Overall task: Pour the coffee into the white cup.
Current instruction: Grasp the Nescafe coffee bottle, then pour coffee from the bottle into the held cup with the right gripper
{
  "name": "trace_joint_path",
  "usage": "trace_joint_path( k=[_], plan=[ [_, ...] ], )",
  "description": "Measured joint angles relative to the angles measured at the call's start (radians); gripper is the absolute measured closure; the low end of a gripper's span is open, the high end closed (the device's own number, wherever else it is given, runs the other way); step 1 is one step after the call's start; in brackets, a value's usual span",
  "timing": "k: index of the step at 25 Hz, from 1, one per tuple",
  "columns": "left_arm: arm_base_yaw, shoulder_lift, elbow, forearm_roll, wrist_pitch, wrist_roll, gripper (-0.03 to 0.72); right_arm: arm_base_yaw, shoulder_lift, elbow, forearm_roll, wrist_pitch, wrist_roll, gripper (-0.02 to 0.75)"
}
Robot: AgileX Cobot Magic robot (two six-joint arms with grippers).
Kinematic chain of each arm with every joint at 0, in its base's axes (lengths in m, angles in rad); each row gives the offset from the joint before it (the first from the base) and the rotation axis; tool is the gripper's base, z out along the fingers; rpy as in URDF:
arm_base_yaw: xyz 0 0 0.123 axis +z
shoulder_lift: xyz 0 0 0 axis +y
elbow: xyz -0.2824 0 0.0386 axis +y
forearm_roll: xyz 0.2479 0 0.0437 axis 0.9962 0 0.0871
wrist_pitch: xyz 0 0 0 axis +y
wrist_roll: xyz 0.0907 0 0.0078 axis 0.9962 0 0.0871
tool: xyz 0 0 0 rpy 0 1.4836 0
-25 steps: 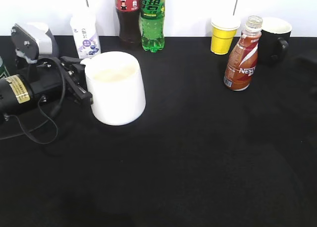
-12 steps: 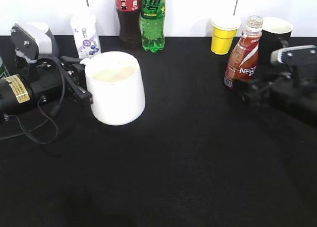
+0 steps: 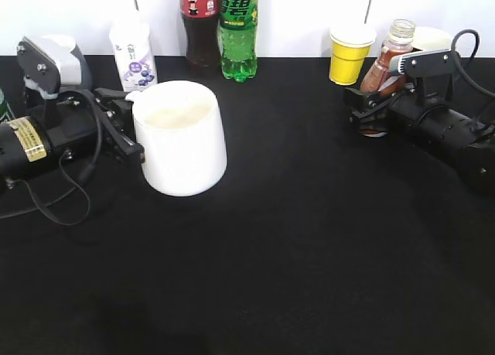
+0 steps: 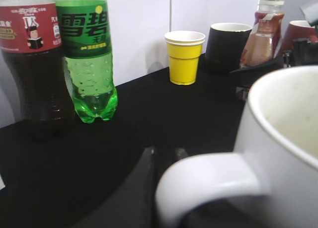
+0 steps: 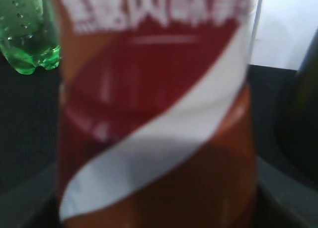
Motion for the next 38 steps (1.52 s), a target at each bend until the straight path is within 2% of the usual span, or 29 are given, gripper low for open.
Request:
trace_joint_path(
  k=[3, 5, 8, 11, 14, 17, 23, 28, 32, 38],
  plan=[
    [0.000, 0.000, 0.000, 0.024, 0.000, 0.000, 0.631, 0.000, 0.001, 0.001, -0.005, -0.002, 0.000, 0.221],
    [-0.017, 0.000, 0.000, 0.048, 0.002, -0.004, 0.631, 0.000, -0.053, 0.045, -0.074, -0.001, 0.000, 0.221],
    [-0.105, -0.001, -0.029, 0.059, 0.008, -0.053, 0.631, 0.000, -0.280, 0.121, -0.213, 0.010, 0.000, 0.221],
    [-0.215, -0.001, -0.112, 0.063, 0.042, -0.091, 0.632, 0.000, -0.530, 0.149, -0.362, 0.140, 0.000, 0.221],
    [-0.311, -0.001, -0.188, 0.064, 0.085, -0.123, 0.632, 0.000, -0.681, 0.150, -0.427, 0.216, -0.036, 0.221],
    [-0.363, -0.001, -0.239, 0.064, 0.099, -0.141, 0.632, 0.000, -0.725, 0.150, -0.461, 0.233, -0.127, 0.221],
    [-0.395, -0.001, -0.358, 0.064, 0.266, -0.153, 0.632, 0.000, -0.726, 0.150, -0.464, 0.237, -0.529, 0.221],
    [-0.395, 0.001, -0.381, 0.059, 0.299, -0.162, 0.632, 0.000, -0.726, 0.150, -0.467, 0.231, -0.735, 0.221],
    [-0.396, 0.001, -0.381, 0.061, 0.292, -0.172, 0.632, 0.000, -0.726, 0.150, -0.468, 0.230, -0.874, 0.221],
    [-0.415, 0.001, -0.382, 0.064, 0.284, -0.176, 0.632, 0.000, -0.726, 0.150, -0.470, 0.230, -0.956, 0.221]
  ],
)
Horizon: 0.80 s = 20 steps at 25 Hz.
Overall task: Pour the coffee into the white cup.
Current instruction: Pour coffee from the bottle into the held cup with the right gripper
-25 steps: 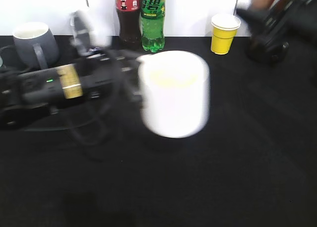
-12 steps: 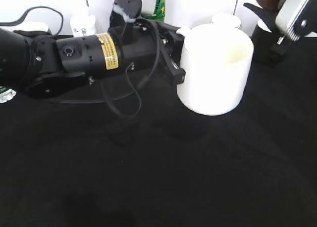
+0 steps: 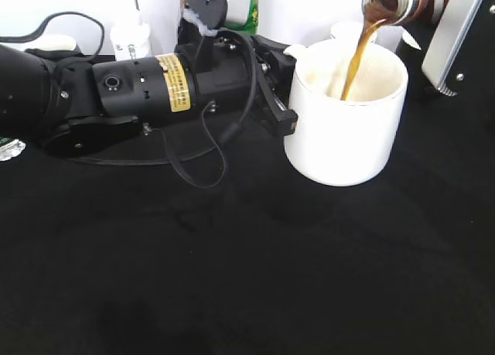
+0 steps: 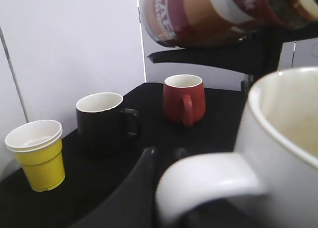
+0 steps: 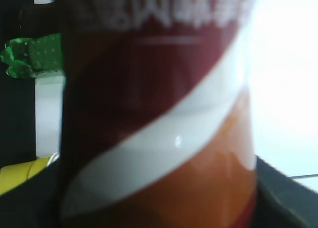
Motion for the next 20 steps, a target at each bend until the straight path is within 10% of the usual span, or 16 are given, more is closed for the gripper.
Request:
trace_joint_path(
  k=[20],
  plan=[
    [0.000, 0.000, -0.001, 0.042, 0.001, 0.000, 0.632, 0.000, -0.001, 0.000, 0.042, -0.003, -0.167, 0.223]
  ],
)
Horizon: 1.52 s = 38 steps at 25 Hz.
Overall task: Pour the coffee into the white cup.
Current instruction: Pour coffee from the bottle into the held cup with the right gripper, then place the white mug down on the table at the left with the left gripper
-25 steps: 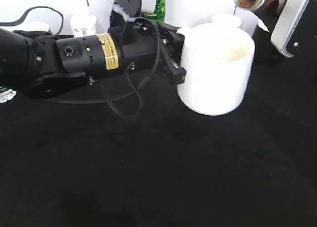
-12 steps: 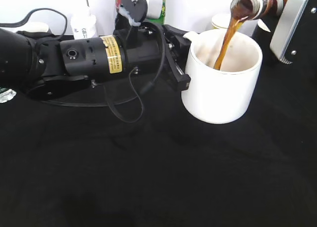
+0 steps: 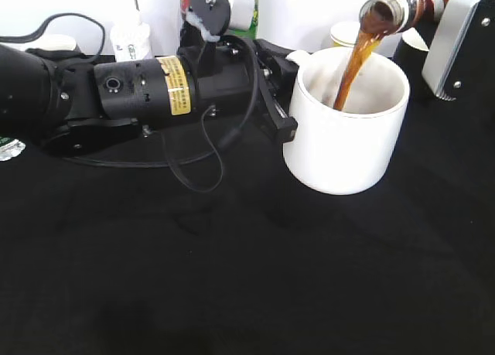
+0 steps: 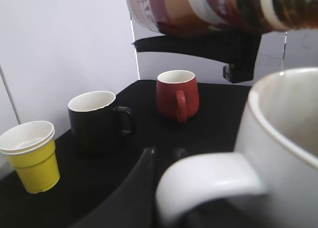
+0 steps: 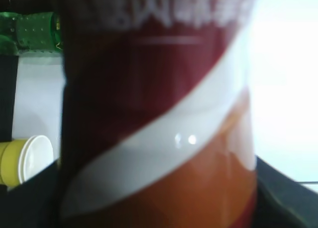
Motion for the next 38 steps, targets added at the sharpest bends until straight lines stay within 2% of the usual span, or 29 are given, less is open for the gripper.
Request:
trace_joint_path(
  k=[15, 20, 24, 27, 30, 32, 34, 36, 38],
  plan=[
    [0.000, 0.000, 0.000, 0.008, 0.015, 0.000, 0.632, 0.000, 0.000, 0.000, 0.020, -0.006, -0.123, 0.223],
    [0.000, 0.000, 0.000, 0.010, 0.020, 0.000, 0.632, 0.000, 0.000, 0.000, 0.022, -0.010, -0.090, 0.223],
    [0.000, 0.000, 0.000, 0.001, 0.023, 0.000, 0.632, 0.000, 0.000, 0.000, 0.009, -0.012, 0.124, 0.223],
    [0.014, 0.000, 0.000, -0.035, 0.023, 0.001, 0.632, 0.000, 0.000, 0.000, -0.076, -0.014, 0.343, 0.223],
    [0.088, 0.000, 0.000, -0.035, 0.023, 0.001, 0.632, 0.000, 0.000, 0.000, -0.080, -0.015, 0.605, 0.223],
    [0.138, -0.012, 0.022, -0.038, 0.026, 0.001, 0.632, 0.000, 0.000, 0.000, -0.080, 0.004, 0.925, 0.223],
    [0.192, -0.041, 0.078, -0.038, 0.020, 0.002, 0.632, 0.000, 0.000, 0.000, -0.079, 0.093, 1.230, 0.223],
    [0.253, -0.041, 0.141, -0.038, -0.036, 0.002, 0.632, 0.000, 0.000, 0.000, -0.079, 0.142, 1.371, 0.223],
    [0.316, -0.042, 0.198, -0.043, -0.085, 0.007, 0.632, 0.000, 0.002, 0.000, -0.078, 0.162, 1.424, 0.223]
  ],
)
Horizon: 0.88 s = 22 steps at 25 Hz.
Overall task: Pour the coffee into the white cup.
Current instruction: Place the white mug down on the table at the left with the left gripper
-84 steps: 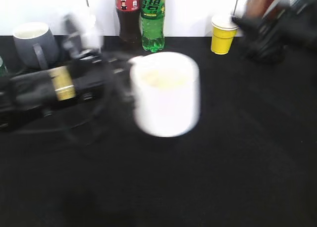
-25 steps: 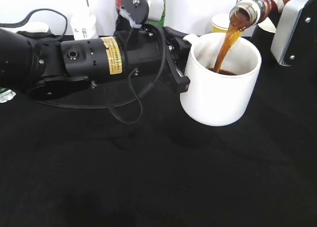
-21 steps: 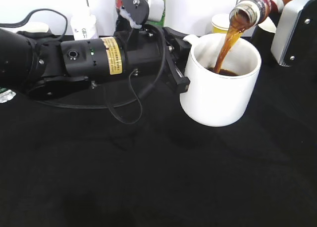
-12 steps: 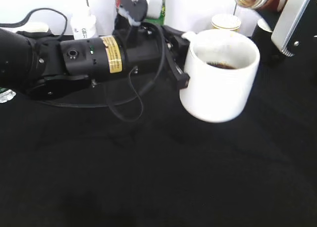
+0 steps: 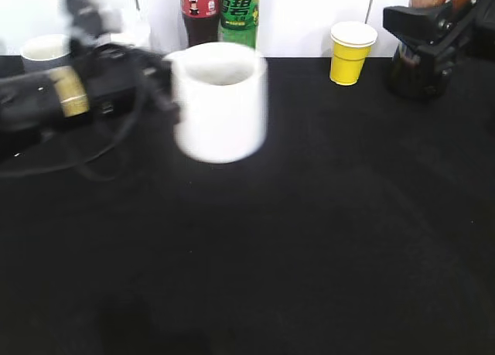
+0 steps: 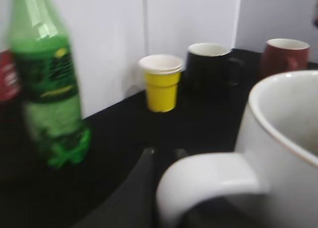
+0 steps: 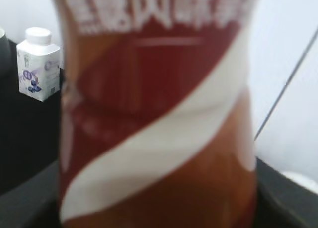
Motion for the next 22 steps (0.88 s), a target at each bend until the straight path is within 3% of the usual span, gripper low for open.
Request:
trace_joint_path(
  k=[2, 8, 14, 20, 22],
  plan=[
    [0.044, 0.000, 0.042, -0.024, -0.013, 0.059, 0.632, 0.000, 0.014, 0.000, 0.001, 0.003, 0.007, 0.223],
    [0.057, 0.001, 0.135, -0.343, -0.031, 0.340, 0.632, 0.000, 0.062, 0.000, 0.002, 0.006, 0.011, 0.223],
    [0.058, 0.211, 0.135, -0.609, -0.252, 0.398, 0.632, 0.000, 0.063, 0.000, 0.003, 0.006, 0.012, 0.223],
    [0.059, 0.293, 0.120, -0.649, -0.300, 0.402, 0.633, 0.000, 0.063, 0.000, 0.010, 0.006, 0.013, 0.224],
    [0.059, 0.293, 0.119, -0.650, -0.302, 0.397, 0.581, 0.000, 0.063, 0.000, 0.012, 0.006, 0.013, 0.224]
  ],
)
